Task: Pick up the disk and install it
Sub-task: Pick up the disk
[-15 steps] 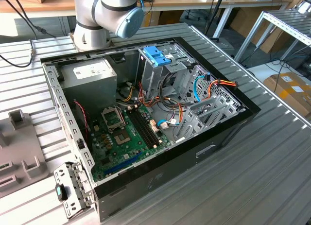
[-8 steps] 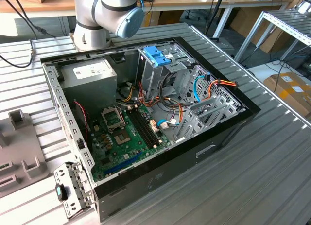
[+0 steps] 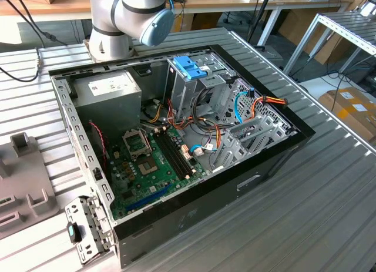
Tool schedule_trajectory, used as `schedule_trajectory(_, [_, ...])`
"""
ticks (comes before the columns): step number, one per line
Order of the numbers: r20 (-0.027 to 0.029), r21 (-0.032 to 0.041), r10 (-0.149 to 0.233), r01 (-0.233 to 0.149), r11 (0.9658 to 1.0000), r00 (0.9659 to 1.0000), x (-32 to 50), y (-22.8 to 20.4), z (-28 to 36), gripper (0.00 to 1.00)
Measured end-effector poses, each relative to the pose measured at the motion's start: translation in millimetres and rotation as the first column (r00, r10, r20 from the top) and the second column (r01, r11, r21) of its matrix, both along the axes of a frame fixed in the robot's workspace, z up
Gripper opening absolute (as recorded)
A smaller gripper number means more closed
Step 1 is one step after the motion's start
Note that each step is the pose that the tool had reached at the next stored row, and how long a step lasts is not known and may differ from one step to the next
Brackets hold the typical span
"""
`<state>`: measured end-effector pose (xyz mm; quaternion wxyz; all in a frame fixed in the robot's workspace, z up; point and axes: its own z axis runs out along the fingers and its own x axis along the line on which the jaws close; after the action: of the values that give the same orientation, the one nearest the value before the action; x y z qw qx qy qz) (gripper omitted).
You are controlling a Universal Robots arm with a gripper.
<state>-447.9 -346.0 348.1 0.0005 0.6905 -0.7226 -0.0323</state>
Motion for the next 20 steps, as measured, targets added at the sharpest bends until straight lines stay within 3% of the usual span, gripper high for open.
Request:
schedule_trajectory(11, [0.0002,0.0001,0.000,0.000,1.0000,1.0000,0.0,0.4,-3.0,0.56])
schedule_trajectory(17, [0.0003,0.0001,0.008,-0.008,1.0000,1.0000,-0.1,5.8,-4.7,0.56])
schedule_trajectory(20, [-0.0002,-0.0001,0.009,-0.009,1.0000,1.0000,-0.2,6.2,-5.1,0.56])
